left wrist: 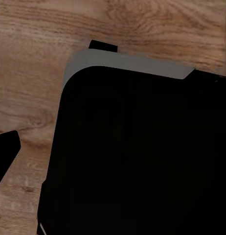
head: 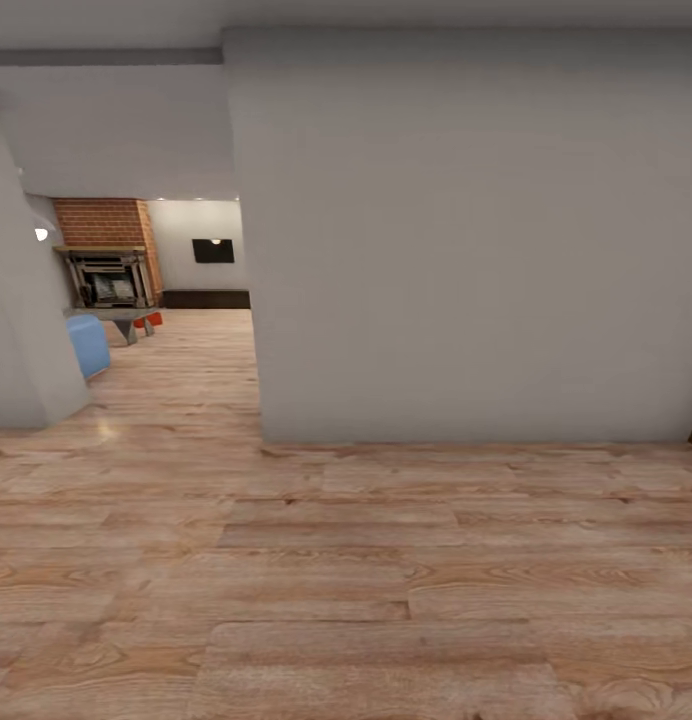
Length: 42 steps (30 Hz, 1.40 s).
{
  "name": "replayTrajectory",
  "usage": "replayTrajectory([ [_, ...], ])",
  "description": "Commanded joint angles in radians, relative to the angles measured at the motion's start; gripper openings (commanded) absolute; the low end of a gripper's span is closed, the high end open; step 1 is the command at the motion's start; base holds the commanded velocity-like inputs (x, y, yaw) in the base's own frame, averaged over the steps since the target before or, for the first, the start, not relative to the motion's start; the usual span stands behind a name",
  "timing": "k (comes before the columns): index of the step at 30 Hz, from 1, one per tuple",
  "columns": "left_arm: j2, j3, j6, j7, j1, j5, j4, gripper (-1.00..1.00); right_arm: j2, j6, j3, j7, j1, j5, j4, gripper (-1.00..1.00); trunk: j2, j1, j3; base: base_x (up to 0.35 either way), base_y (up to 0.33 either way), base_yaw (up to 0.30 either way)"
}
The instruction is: Move the two storage containers from the living room to the garage. In the garage, place one container on the floor and stack the other container on top of it (either order is fine).
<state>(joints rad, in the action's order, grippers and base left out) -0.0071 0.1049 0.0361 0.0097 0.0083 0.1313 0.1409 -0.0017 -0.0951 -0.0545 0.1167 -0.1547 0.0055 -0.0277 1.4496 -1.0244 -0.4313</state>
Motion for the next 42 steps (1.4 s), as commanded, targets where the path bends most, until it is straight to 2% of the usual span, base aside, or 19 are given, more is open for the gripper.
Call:
replayTrajectory([
  [1, -0.001, 0.005, 0.004, 0.001, 0.001, 0.007, 0.003, 1.0, 0.0, -0.005, -0.005, 0.003, -0.001, 0.001, -0.003, 1.0, 0.0, -0.001, -0.001, 0.323, 0.0, 0.0],
  [9, -0.001, 0.006, 0.004, 0.001, 0.001, 0.007, 0.003, 1.0, -0.001, -0.005, -0.005, 0.003, -0.002, 0.0, -0.003, 1.0, 0.0, -0.001, -0.001, 0.324, 0.0, 0.053],
  [30, -0.001, 0.006, 0.005, 0.001, 0.001, 0.007, 0.003, 1.0, 0.001, -0.005, -0.004, 0.003, -0.001, -0.001, -0.003, 1.0, 0.0, -0.001, -0.001, 0.324, 0.0, 0.262],
  [42, -0.003, 0.007, 0.002, 0.002, 0.001, 0.005, 0.003, 1.0, 0.002, -0.004, -0.003, 0.003, -0.001, -0.003, -0.003, 1.0, 0.0, -0.001, -0.001, 0.324, 0.0, 0.042],
])
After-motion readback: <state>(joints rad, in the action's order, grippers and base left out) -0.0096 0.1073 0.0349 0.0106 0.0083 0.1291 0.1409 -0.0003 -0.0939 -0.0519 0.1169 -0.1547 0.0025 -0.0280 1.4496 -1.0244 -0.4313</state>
